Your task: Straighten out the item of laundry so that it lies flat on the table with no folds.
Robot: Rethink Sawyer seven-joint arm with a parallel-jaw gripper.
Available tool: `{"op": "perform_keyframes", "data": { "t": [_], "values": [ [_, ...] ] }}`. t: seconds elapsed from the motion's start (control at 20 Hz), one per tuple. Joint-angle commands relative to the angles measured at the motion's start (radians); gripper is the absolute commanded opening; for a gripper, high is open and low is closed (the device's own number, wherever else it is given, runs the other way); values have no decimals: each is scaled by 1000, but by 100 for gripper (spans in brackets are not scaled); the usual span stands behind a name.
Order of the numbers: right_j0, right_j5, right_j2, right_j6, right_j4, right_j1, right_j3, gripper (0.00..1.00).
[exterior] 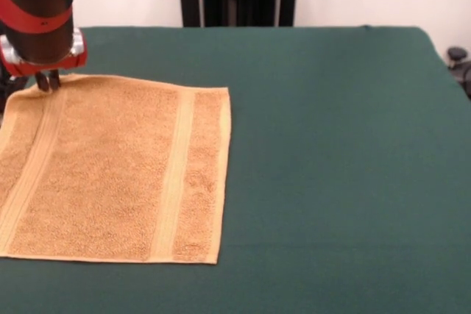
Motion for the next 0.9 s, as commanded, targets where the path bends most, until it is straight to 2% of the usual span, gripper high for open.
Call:
{"op": "perform_keyframes", "data": {
  "t": [0.05, 0.15, 0.45, 0.7, 0.9],
  "values": [
    [86, 83, -53, 169, -3, 17, 70, 0],
    [105, 22, -79, 213, -23, 2, 75, 0],
    [138, -24, -136, 241, -22, -13, 89, 0],
    [130, -124, -132, 247, -5, 14, 107, 0],
    [115, -222, -131, 274, 16, -6, 157, 0]
  ]
}}
